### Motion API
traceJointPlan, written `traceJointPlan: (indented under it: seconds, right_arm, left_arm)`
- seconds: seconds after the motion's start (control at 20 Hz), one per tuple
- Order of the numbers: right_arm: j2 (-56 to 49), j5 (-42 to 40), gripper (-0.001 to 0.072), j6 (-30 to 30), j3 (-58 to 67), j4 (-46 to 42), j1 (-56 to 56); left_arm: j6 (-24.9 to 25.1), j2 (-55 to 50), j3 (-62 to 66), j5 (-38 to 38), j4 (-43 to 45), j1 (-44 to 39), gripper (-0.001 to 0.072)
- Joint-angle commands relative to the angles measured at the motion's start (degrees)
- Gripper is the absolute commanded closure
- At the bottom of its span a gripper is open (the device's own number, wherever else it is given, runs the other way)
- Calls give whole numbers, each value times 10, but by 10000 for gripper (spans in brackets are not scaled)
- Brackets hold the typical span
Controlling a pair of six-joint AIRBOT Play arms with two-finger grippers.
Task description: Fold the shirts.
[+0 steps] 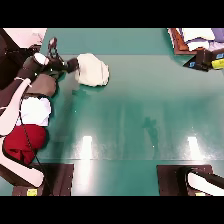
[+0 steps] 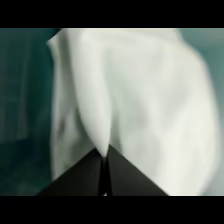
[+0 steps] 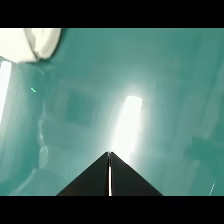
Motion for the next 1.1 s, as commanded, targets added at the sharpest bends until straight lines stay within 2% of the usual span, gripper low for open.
traceJointPlan:
  seconds: [0.0,0.2,0.3,0.45,0.75,0.8,0.85,0.9,0.95,1.0,1.05]
  right_arm:
    - [0,3,695,0,70,0,0]
    - [0,18,695,0,161,-1,0]
    - [0,33,695,0,196,-1,0]
    - [0,59,695,0,233,0,0]
    - [0,106,695,0,242,0,0]
    - [0,108,695,0,242,0,0]
    - [1,108,695,0,242,0,0]
    - [0,108,695,0,242,0,0]
    - [0,109,695,0,242,0,0]
    - [0,109,695,0,242,0,0]
    - [0,109,695,0,242,0,0]
  left_arm:
    - [66,79,82,-66,-14,-22,687]
    - [150,210,166,-169,-14,-91,686]
    - [159,253,170,-224,-11,-136,686]
    - [152,256,161,-327,6,-201,686]
    - [134,217,-2,-305,23,-286,683]
    - [122,206,-27,-297,23,-292,510]
    - [103,194,-45,-290,23,-295,127]
    - [87,183,-49,-292,25,-292,61]
    - [81,181,-48,-298,28,-283,139]
    - [76,184,-43,-306,30,-266,168]
    - [75,192,-37,-312,35,-238,167]
